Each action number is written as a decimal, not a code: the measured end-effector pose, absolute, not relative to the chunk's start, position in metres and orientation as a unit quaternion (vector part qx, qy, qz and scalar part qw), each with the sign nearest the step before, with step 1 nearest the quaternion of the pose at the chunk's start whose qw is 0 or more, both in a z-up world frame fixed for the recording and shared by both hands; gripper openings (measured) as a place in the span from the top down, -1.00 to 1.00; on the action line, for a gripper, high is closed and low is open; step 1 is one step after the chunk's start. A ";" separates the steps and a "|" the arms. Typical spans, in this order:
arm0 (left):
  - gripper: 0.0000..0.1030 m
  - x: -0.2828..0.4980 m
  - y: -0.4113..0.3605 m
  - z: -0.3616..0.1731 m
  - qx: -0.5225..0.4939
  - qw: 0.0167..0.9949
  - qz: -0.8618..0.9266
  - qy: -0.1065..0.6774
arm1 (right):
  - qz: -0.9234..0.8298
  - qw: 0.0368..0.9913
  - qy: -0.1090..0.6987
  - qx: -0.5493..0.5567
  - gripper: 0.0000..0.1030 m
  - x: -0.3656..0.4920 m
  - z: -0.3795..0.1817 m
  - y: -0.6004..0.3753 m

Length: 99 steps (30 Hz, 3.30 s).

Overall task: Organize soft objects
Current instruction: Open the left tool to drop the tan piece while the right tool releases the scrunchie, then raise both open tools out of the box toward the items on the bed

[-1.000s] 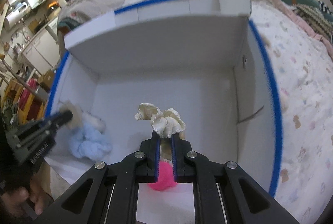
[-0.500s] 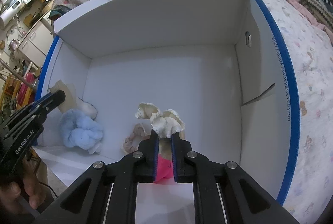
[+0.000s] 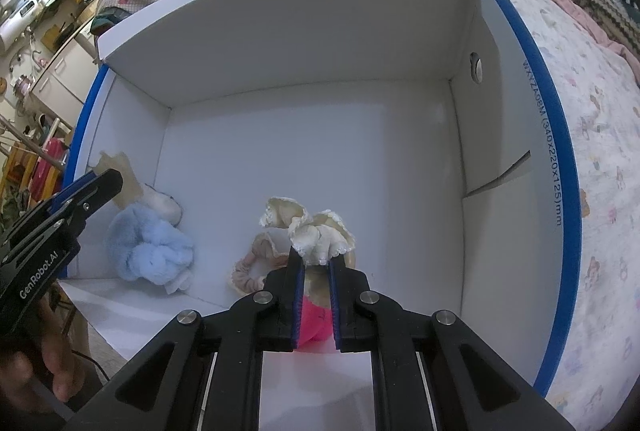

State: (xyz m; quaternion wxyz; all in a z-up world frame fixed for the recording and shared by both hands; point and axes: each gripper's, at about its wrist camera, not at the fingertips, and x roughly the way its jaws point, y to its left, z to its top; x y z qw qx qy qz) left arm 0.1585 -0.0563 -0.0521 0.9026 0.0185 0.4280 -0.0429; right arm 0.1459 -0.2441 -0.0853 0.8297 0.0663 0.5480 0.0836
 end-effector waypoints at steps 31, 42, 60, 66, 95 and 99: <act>-0.29 0.151 -0.058 -0.042 0.038 0.903 -0.005 0.427 | 0.102 0.848 0.509 0.104 -0.69 0.144 -0.066 -0.248; -0.32 0.136 -0.048 -0.030 0.027 0.909 0.007 0.415 | 0.099 0.857 0.493 0.112 -0.77 0.136 -0.056 -0.247; -0.37 0.101 -0.011 -0.006 -0.004 0.911 0.033 0.410 | 0.070 0.886 0.444 0.113 -1.00 0.100 -0.032 -0.251; -0.37 0.079 -0.003 -0.015 -0.008 0.904 0.035 0.427 | 0.084 0.897 0.424 0.096 -1.00 0.084 -0.024 -0.247; -0.37 0.057 0.001 -0.068 -0.012 0.867 0.048 0.496 | 0.093 0.842 0.521 0.108 -1.00 0.048 -0.077 -0.247; -0.37 0.062 0.006 -0.076 -0.021 0.859 0.060 0.509 | 0.084 0.822 0.549 0.128 -1.00 0.053 -0.094 -0.250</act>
